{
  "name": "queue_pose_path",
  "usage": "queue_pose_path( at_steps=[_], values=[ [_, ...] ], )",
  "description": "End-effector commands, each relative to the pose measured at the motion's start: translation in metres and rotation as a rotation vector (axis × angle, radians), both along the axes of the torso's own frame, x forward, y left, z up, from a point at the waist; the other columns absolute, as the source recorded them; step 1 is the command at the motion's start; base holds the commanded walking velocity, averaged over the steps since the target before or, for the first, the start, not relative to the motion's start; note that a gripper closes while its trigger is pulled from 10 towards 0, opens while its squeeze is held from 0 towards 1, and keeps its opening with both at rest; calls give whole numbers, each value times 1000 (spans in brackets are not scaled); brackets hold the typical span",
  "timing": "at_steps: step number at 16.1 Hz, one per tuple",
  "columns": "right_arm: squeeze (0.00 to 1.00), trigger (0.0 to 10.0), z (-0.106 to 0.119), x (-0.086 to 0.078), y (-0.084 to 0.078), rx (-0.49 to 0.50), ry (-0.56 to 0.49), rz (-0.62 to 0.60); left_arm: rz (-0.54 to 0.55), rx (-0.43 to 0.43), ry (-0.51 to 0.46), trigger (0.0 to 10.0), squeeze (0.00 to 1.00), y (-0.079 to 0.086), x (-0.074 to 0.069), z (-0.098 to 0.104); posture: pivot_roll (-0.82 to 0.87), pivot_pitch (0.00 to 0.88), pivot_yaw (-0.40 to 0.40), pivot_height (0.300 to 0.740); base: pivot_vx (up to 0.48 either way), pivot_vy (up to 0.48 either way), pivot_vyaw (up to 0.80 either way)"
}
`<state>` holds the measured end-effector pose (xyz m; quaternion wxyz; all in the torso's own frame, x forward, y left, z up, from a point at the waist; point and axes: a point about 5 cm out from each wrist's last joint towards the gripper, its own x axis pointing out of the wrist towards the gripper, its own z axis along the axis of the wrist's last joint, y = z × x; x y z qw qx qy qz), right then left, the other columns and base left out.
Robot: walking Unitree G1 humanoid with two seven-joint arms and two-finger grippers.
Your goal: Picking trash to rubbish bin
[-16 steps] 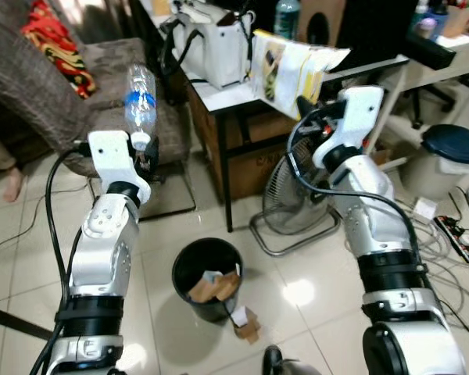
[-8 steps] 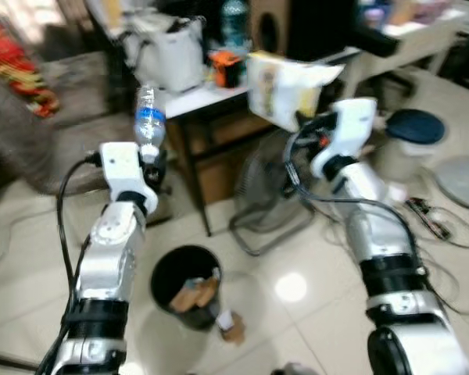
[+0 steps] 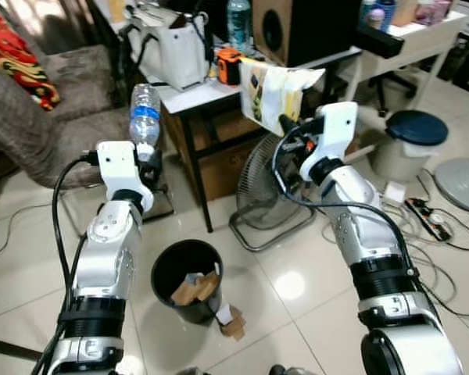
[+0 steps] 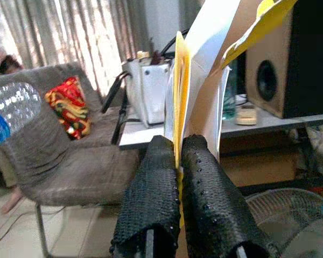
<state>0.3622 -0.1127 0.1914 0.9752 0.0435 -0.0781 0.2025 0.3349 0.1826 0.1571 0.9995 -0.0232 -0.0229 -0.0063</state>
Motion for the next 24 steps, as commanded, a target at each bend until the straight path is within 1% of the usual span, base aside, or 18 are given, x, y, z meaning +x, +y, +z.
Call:
queue_pose_path(
  at_steps=[1,4,8,24],
  values=[
    [0,10000,2,-2,5,-15,-21,20,38,8,12,10000,0,9,-1,-3,-96,72,89,740,0,0,800],
    [0,10000,3,-1,4,-12,-21,13,32,8,16,10000,0,8,-1,-4,-96,72,89,740,0,0,800],
    [0,10000,2,-1,3,-6,-14,6,19,5,21,10000,0,8,0,-6,-99,65,93,740,0,0,0],
    [0,10000,0,-4,4,0,-6,31,31,17,38,10000,0,11,-2,-11,-102,74,95,740,402,0,0]
  ],
)
